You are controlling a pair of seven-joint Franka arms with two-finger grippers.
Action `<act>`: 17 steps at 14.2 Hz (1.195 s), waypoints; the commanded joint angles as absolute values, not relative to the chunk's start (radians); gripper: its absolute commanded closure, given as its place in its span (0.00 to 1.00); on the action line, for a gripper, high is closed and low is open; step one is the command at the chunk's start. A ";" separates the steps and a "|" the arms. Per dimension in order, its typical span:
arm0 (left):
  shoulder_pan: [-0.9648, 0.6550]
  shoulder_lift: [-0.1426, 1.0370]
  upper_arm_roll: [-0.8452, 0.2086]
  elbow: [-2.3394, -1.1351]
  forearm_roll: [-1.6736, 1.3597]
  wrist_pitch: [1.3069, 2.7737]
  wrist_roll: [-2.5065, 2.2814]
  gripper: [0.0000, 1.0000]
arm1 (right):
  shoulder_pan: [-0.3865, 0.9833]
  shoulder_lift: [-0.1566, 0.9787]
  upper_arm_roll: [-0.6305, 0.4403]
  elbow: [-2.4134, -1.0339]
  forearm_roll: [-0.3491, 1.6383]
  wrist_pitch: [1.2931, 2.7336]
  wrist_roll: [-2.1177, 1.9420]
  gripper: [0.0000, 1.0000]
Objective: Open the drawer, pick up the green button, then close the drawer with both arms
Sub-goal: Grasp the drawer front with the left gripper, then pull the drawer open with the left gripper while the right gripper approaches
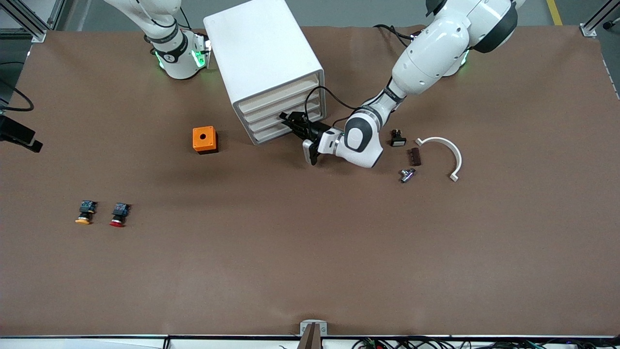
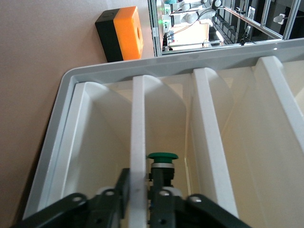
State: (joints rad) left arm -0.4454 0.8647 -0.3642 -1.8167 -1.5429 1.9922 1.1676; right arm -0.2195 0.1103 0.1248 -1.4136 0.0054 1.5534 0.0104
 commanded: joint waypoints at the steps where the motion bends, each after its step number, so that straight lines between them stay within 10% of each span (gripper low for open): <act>1: -0.454 0.888 -0.367 -1.807 -1.577 1.999 1.206 0.99 | -0.178 0.115 0.127 -1.417 -0.005 1.537 0.028 0.00; 17: -0.427 0.897 -0.207 -1.663 -1.563 1.997 1.078 1.00 | 0.285 0.112 0.129 -1.443 0.003 1.454 0.988 0.00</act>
